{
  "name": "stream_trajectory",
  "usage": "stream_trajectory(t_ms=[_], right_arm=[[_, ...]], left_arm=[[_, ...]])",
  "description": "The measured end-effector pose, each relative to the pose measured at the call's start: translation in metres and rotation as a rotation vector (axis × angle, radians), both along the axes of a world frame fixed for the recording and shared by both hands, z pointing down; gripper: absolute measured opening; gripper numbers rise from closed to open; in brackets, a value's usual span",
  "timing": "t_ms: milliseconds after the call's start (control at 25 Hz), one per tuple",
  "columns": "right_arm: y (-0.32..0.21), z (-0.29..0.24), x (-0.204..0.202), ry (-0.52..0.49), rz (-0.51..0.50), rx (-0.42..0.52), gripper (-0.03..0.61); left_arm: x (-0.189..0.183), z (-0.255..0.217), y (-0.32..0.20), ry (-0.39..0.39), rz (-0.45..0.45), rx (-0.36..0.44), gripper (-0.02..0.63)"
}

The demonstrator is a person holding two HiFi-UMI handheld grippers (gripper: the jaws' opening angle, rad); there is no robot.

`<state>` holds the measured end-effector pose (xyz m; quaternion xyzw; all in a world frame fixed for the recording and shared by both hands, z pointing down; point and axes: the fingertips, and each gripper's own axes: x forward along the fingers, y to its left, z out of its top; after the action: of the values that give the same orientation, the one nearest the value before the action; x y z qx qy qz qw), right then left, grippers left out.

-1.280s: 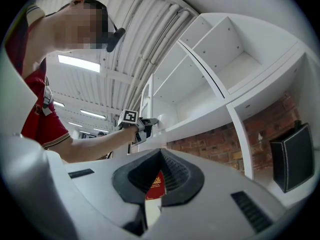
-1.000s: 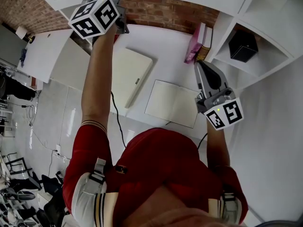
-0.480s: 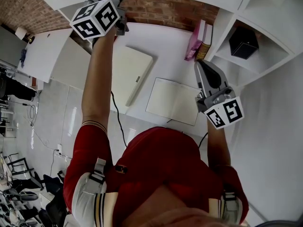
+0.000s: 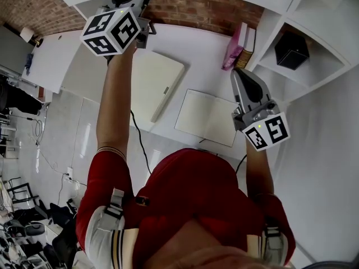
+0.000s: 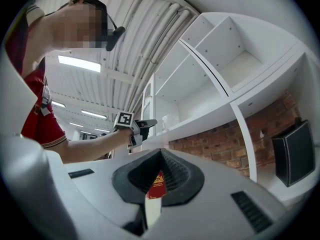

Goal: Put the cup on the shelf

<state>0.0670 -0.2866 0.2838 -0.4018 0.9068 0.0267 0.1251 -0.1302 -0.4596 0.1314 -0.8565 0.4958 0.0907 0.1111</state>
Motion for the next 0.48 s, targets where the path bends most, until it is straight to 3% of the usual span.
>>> stream_trajectory(t_ms=[360, 480], right_arm=[[0.001, -0.008, -0.005, -0.004, 0.002, 0.021, -0.003], [0.003, -0.01, -0.01, -0.004, -0.002, 0.026, -0.003]], left_arm=[[-0.005, 0.036, 0.075, 0.056, 0.078, 0.007, 0.14], [0.003, 0.056, 0.104, 0.038, 0.13, -0.001, 0.14]])
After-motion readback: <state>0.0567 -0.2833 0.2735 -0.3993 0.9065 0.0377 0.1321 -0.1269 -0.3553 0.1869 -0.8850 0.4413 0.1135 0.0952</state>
